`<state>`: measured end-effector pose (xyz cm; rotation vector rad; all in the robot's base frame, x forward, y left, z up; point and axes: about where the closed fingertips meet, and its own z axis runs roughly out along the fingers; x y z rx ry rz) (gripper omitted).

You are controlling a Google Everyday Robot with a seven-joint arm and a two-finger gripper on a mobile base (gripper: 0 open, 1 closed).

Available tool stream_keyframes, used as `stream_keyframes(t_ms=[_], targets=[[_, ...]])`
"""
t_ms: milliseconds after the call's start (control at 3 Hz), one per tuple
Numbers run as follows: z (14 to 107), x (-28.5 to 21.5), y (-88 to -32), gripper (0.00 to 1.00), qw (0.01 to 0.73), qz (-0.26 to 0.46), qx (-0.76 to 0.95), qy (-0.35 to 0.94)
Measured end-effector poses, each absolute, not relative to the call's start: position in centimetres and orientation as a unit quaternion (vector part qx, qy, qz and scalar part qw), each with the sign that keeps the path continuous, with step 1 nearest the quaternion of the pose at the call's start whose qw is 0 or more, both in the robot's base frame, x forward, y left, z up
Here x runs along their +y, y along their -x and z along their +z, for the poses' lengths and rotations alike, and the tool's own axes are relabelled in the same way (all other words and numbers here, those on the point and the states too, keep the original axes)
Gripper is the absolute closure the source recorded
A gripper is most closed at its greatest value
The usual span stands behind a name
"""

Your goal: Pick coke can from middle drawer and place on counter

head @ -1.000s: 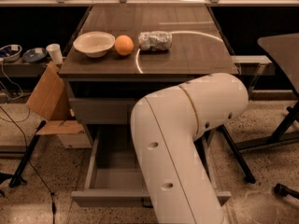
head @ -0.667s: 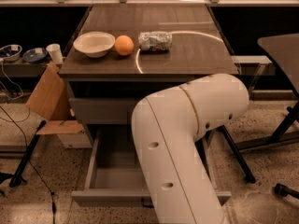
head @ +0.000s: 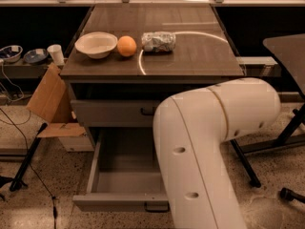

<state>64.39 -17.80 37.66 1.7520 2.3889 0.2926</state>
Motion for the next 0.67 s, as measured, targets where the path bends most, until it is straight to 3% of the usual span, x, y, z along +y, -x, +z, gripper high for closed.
stream_keyframes(t_ms=[333, 667], targets=[[39.5, -19.0, -63.1, 1.0, 0.076, 0.109, 0.802, -0.582], [42.7, -20.6, -60.8, 1.0, 0.071, 0.118, 0.823, -0.552]])
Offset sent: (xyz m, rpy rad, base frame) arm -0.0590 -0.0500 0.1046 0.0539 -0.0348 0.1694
